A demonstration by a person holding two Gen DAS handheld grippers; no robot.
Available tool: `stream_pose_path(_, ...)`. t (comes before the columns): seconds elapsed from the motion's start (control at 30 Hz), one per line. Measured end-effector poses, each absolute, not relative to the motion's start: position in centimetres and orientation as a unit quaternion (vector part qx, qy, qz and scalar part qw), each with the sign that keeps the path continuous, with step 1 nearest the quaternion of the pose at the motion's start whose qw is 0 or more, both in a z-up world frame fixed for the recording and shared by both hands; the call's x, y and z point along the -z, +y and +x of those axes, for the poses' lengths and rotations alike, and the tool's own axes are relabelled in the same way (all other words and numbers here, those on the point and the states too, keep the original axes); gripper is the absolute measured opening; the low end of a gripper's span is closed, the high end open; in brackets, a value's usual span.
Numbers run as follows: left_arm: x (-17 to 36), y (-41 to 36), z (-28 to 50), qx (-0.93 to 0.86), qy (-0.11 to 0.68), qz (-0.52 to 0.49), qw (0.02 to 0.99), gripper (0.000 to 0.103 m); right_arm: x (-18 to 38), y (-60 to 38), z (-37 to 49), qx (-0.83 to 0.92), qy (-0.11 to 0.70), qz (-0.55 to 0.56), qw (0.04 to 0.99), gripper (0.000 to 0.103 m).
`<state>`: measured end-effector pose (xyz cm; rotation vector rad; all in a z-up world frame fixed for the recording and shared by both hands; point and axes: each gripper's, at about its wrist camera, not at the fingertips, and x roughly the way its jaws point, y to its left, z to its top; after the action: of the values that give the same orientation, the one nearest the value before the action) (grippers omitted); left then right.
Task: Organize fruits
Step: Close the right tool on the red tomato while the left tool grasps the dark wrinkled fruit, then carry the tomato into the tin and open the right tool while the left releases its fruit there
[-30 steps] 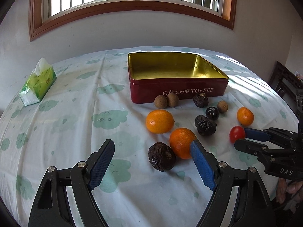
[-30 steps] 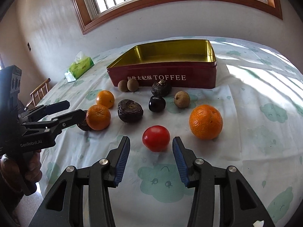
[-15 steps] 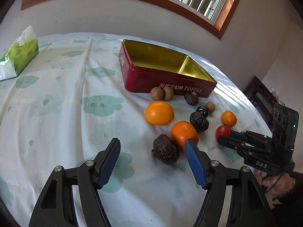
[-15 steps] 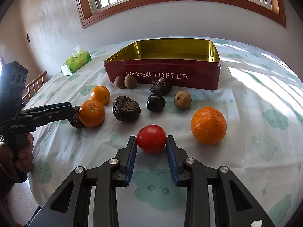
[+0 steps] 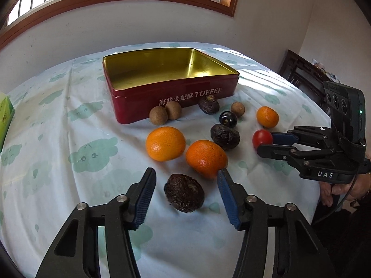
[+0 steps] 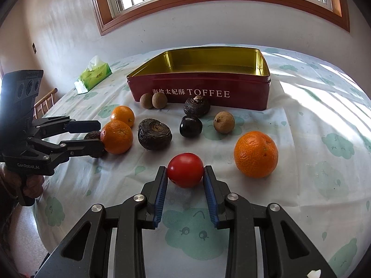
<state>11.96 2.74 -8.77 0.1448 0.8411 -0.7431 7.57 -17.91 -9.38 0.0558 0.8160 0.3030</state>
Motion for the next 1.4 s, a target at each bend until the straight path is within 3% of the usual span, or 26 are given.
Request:
stream_pose_path(0.07,9.3,1.4,11.0,0.346,0.397,0.111,0.843,0.034,9.4,-17.8,7.6,-0.144,0.396,0.024,0.906,0.030)
stream_pose_path(0.13,9.7,0.6,10.2,0.323,0.392,0.140,0.850,0.034,9.4,-17.6,7.7,-0.141,0.397,0.020,0.907,0.030)
stream_pose_path(0.3,9.7,1.6,10.0,0.220,0.409,0.089,0.881,0.034,9.4,-17.5,7.6,-0.141,0.394,0.017,0.908,0.028)
stream_pose_path(0.53,8.8,4.6,8.4,0.083,0.406,-0.094,0.905,0.034,6.8,-19.4,5.6,-0.128,0.339,0.051,0.931,0.028)
stream_pose_path(0.8,7.1,1.6,7.6,0.062,0.355,-0.063,0.931,0.034,5.9,-22.3,5.4,-0.085,0.318,0.061,0.942,0.028)
stream_pose_path(1.4,5.3,0.3,10.0,0.043,0.330,-0.042,0.942,0.034,5.1,-21.9,7.2,-0.099,0.314,0.060,0.942,0.028)
